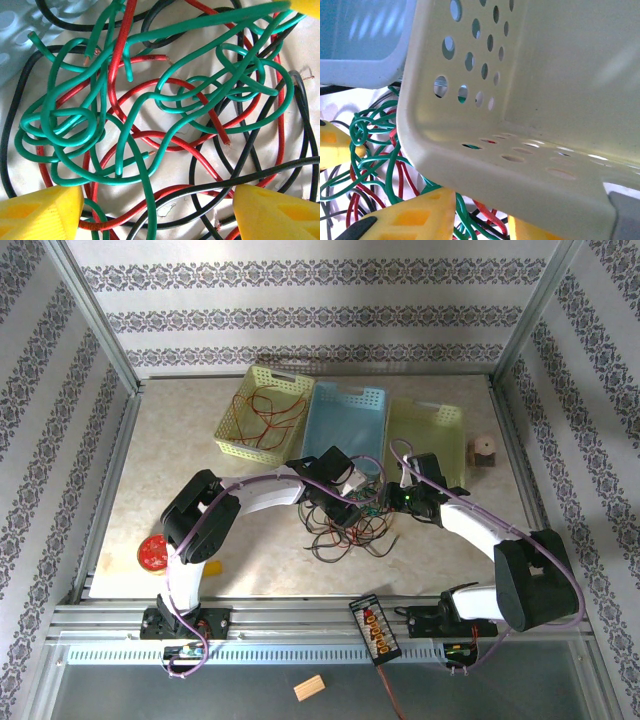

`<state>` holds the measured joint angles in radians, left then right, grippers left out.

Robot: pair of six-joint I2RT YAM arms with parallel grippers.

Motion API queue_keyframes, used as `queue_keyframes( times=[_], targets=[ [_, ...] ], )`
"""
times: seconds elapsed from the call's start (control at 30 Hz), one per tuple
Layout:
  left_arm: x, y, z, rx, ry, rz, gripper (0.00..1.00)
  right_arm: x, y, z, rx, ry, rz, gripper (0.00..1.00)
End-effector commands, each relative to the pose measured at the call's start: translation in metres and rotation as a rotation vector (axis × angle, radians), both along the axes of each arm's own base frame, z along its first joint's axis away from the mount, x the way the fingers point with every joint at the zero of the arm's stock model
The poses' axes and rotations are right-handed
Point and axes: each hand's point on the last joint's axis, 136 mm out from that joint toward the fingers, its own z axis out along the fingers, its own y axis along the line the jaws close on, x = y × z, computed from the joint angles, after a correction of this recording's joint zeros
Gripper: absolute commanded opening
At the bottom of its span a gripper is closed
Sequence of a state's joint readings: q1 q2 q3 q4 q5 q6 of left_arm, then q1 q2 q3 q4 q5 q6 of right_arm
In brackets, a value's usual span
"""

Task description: Untangle the cables

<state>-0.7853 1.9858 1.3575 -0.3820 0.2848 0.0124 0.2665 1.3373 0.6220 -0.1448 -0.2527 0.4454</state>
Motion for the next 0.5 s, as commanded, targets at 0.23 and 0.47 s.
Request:
queue_keyframes(
  times=[0.23, 0.47],
  targets=[
    [-0.02, 0.006, -0.016, 0.047, 0.056, -0.04, 0.78, 0.011, 0.003, 0.005, 0.001, -0.03, -0.003, 0.3],
    [-0.02, 0.008, -0.019, 0.059, 0.058, -0.043, 0.77, 0.018, 0.004, 0.001, 0.01, -0.025, -0.011, 0.27]
  ],
)
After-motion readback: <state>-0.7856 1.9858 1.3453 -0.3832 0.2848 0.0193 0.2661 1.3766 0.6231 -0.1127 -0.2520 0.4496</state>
